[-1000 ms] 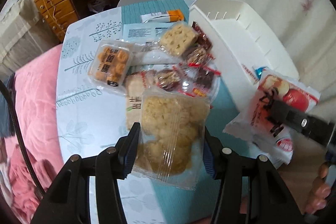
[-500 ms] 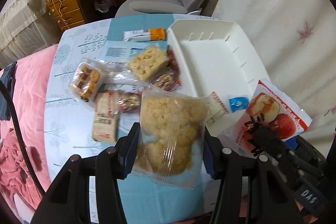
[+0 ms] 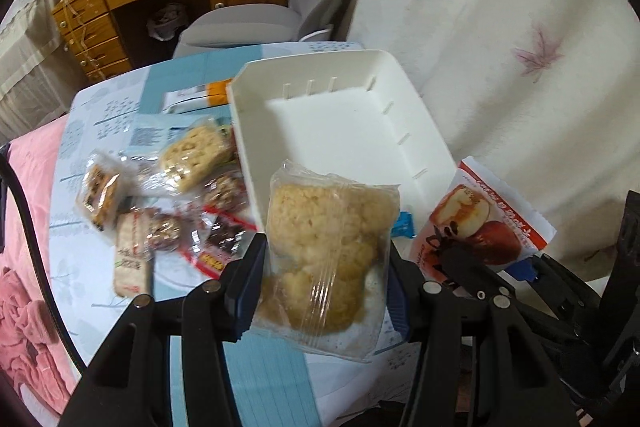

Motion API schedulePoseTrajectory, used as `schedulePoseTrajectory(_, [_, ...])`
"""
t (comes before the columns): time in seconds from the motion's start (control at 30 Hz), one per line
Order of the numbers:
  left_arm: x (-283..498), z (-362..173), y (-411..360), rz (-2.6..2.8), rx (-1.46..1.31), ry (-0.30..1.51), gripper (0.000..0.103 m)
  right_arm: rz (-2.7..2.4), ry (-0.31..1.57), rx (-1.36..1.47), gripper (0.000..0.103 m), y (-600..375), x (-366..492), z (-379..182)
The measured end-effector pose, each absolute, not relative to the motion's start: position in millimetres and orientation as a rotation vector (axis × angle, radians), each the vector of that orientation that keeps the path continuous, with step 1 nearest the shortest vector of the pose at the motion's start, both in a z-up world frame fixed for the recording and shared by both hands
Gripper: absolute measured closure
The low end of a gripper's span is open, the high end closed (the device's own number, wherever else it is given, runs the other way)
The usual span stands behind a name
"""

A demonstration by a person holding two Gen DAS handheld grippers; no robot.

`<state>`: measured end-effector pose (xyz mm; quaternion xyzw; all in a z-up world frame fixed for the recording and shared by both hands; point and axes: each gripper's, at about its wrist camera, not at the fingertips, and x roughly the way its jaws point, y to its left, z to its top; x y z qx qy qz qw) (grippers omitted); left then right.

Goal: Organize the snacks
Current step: 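Place the chip bag and cookie bag into the white tray and release, then withdraw both tools from the tray back over the snack pile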

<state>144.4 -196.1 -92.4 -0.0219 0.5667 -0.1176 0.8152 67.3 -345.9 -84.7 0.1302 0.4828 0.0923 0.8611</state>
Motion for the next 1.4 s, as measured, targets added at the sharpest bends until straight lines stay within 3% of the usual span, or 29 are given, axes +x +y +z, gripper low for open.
schedulePoseTrajectory(0.1, [147.1,-95.0,-205.8,-0.254,-0.051,1.211,0.050,0.163,1.015,0.273,0.054,-359.1,70.5,-87.4])
schedulePoseTrajectory(0.17, [148.3,-96.7,-209.4,-0.239,-0.050,1.211,0.041,0.149,1.015,0.284,0.054,-365.5,71.9,-88.9])
schedulePoseTrajectory(0.2, [148.2,-96.8,-209.7,-0.236,-0.054,1.208,0.031,0.138,1.019,0.297,0.052,-370.4,72.9,-90.8])
schedulePoseTrajectory(0.23, [148.1,-96.3,-210.2,-0.235,-0.058,1.204,0.029,0.132,1.025,0.308,0.051,-373.6,73.6,-92.7])
schedulePoseTrajectory(0.4, [146.3,-96.1,-205.7,-0.215,-0.064,1.197,0.028,0.120,1.037,0.349,0.029,-382.5,75.0,-100.2])
schedulePoseTrajectory(1.4, [73.0,-127.8,-78.5,-0.034,-0.144,1.285,0.028,0.189,1.138,0.414,0.028,-296.1,51.3,-123.2])
